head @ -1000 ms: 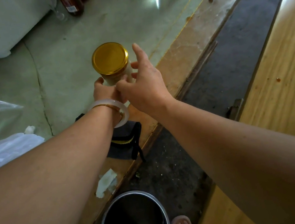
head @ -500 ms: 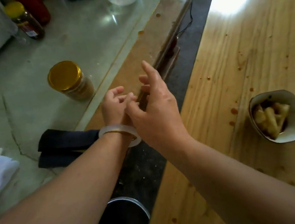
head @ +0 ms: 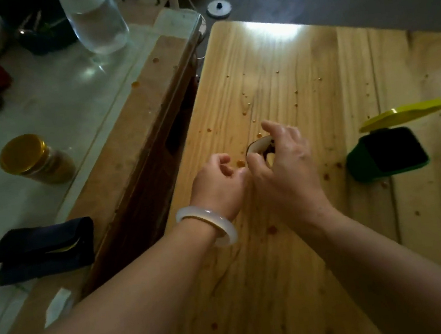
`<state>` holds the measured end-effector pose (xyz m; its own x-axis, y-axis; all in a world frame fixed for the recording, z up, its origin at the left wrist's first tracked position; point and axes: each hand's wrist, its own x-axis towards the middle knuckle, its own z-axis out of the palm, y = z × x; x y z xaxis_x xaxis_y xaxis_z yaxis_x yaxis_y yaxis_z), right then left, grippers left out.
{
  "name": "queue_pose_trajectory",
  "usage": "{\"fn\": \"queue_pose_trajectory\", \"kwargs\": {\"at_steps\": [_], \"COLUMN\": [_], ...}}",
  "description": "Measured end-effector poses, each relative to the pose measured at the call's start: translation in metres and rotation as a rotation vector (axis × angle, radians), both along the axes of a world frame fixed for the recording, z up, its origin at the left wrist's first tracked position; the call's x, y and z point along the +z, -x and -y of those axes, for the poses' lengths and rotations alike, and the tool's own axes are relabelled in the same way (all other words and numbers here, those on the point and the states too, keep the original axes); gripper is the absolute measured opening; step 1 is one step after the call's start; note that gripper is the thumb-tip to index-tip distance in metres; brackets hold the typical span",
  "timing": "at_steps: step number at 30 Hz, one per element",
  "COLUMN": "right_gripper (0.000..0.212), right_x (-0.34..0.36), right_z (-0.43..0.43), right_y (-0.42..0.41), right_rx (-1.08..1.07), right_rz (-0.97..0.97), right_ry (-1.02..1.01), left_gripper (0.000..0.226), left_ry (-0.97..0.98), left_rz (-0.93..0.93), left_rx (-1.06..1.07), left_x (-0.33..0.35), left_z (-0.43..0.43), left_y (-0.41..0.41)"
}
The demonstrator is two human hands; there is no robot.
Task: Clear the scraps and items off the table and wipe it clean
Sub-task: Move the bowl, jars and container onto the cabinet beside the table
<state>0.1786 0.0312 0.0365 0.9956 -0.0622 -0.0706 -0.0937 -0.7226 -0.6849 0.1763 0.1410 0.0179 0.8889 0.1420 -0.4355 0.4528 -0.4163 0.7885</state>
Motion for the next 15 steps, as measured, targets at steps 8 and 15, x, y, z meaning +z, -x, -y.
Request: {"fn": "queue_pose_trajectory", "kwargs": {"at_steps": [8,15], "right_gripper": [0.052,0.033], "right_x": [-0.032,-0.042], "right_z": [0.072,0.080], "right_y": [0.015,0.003], "right_rx": [-0.222,-0.259], "right_rz": [-0.214,-0.319], "right_ry": [0.072,-0.179], "left_gripper": [0.031,0.030], "left_ry": [-0.016,-0.027], "left_rz": [-0.336,-0.366], "left_rx": [0.132,0.194], "left_x": [-0.009,-0.015], "left_z": [0.054,0.065], "left_y": [0.002,-0.006]}}
